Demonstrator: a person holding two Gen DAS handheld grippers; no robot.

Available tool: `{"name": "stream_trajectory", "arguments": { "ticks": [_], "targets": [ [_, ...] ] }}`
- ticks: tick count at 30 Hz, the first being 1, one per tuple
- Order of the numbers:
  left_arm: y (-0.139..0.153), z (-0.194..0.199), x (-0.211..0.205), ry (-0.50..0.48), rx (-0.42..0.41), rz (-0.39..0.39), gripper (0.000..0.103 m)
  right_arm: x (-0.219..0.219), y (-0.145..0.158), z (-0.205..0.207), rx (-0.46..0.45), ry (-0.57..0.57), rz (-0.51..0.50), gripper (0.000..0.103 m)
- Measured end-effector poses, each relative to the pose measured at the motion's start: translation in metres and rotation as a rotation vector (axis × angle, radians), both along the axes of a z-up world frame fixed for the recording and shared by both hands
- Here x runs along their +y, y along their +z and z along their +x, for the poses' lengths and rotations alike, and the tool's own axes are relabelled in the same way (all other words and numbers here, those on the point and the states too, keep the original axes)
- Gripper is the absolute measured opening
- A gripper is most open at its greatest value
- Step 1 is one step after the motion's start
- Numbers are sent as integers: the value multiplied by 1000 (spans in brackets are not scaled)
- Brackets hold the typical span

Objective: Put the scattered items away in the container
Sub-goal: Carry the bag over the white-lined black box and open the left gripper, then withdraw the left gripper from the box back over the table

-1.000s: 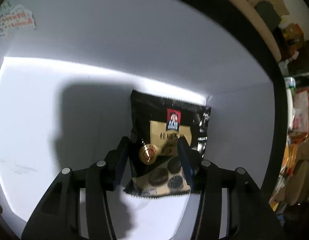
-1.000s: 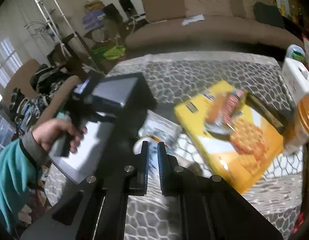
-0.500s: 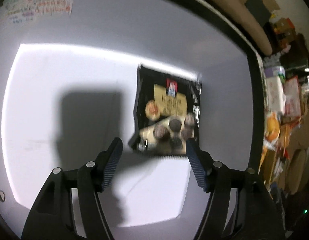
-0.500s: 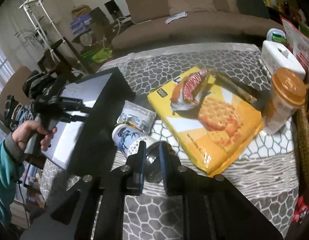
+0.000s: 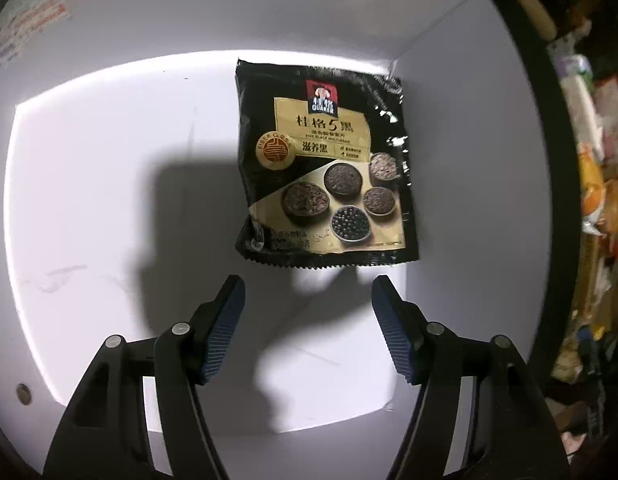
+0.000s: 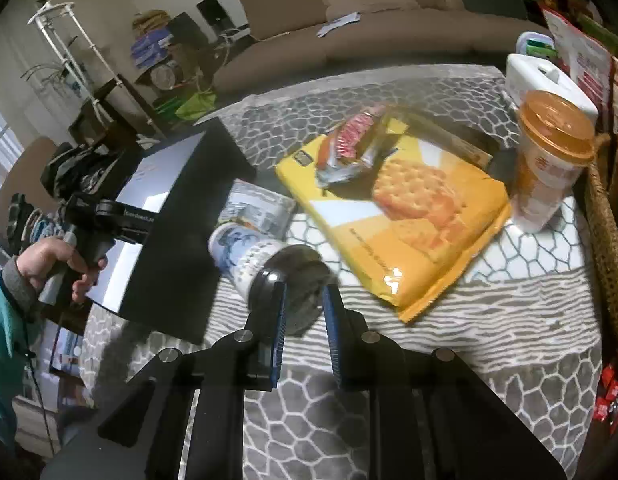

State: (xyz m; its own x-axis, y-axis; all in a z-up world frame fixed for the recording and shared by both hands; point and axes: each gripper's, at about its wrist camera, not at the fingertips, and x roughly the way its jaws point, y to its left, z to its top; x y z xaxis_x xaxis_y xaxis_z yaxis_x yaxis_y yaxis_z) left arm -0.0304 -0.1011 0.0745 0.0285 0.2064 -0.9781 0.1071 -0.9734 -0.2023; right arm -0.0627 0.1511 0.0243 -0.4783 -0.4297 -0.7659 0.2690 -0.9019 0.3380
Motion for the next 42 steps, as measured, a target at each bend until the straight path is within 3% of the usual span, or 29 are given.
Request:
{"name": "stream_trajectory", "arguments": {
  "ticks": [6,8,9,11,17,19,21,22,25,30,32,33,34,42],
  "targets": [
    [13,1,28,30,17,1,66,28,6,-5,40,-78,2,21],
    [21,6,36,46,32,-14,68,43,14,-15,67,-113,27,36],
    [30,12,42,44,55,-33,70,53,19,-23,79,-136,42,54],
    [51,23,49,61,118,-53,81,69,26,-41,85,-163,28,60],
    [134,81,77,131,393,24,90,130,6,-91,-132,-334,-337,60],
    [118,65,22,131,441,98,92,150,-11,-93,-188,-419,-480,60],
    [135,32,-33,99,462,196,93,159,-23,-95,-224,-463,-560,60],
    [139,41,-38,79,462,231,93,162,-28,-97,-238,-481,-589,60],
    [148,6,-3,27,448,318,93,166,-42,-99,-264,-532,-714,60],
    [112,-44,39,30,412,407,93,163,-63,-107,-314,-654,-847,60],
    [102,-54,54,30,390,423,93,163,-69,-107,-311,-712,-883,57],
    [94,-58,62,29,381,428,93,162,-71,-109,-312,-730,-884,44],
    [88,-63,68,30,373,431,93,159,-71,-111,-312,-731,-874,23],
    [43,-75,93,54,315,484,93,159,-59,-106,-227,-657,-758,11]
  ]
}}
